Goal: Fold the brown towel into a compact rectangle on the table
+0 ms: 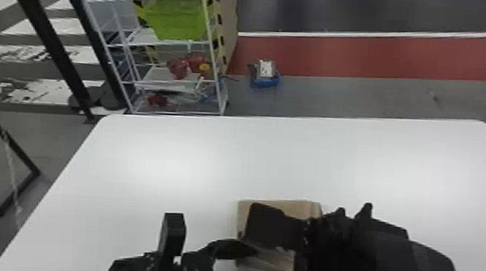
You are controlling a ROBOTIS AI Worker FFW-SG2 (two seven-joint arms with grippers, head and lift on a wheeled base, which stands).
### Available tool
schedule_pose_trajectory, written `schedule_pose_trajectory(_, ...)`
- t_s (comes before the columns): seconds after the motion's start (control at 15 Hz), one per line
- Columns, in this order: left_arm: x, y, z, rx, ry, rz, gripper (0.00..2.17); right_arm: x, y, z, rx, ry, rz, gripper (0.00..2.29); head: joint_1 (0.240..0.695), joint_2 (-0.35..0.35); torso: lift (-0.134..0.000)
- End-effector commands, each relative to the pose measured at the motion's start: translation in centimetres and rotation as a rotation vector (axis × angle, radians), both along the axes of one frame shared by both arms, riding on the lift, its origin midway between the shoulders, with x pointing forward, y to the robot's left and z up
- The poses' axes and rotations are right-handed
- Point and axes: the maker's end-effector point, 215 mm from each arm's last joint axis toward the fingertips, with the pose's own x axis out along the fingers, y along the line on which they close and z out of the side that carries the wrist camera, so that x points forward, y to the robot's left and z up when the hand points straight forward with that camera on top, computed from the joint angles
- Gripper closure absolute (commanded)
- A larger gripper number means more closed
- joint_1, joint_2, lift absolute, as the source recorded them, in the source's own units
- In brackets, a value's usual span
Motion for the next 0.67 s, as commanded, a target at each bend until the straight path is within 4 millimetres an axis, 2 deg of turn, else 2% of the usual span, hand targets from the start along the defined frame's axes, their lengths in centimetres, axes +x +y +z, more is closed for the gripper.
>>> schedule_pose_trajectory(0.0, 0.0, -0.1, 0.0, -0.004, 0.001, 0.001, 0.09, 0.2, -0.3, -0.4, -0.011, 0.003, 0.001, 0.59, 0.695, 0.167, -0.123)
schedule_pose_trajectory(0.07, 0.0, -0.1, 0.0, -0.004, 0.001, 0.001, 0.09, 0.3, -0.4, -0.4, -0.013, 0.003, -0.001, 0.6, 0.695, 0.166, -0.123)
schedule_pose_trajectory(0.2, 0.0, -0.1, 0.1, -0.004, 0.0, 0.001, 0.09, 0.5, -0.4, -0.3, -0.013, 0.0, 0.0, 0.83, 0.695, 0.163, -0.123)
schedule_pose_trajectory(0.27, 0.0, -0.2, 0.1, -0.005, 0.0, 0.0, 0.09, 0.6, -0.4, -0.2, -0.011, -0.002, 0.004, 0.84, 0.695, 0.16, -0.123)
schedule_pose_trajectory(0.33, 0.0, -0.2, 0.1, -0.005, -0.002, -0.001, 0.09, 0.7, -0.3, -0.1, -0.009, -0.003, 0.009, 1.09, 0.695, 0.159, -0.123)
schedule_pose_trajectory(0.4, -0.1, -0.2, 0.0, -0.005, 0.002, -0.002, 0.09, 0.7, -0.2, 0.0, -0.006, -0.004, 0.015, 1.18, 0.695, 0.158, -0.123)
schedule_pose_trajectory(0.6, 0.0, -0.2, 0.2, -0.006, -0.001, -0.003, 0.09, 1.3, -0.5, 0.4, 0.003, -0.008, 0.007, 1.21, 0.695, 0.158, -0.123)
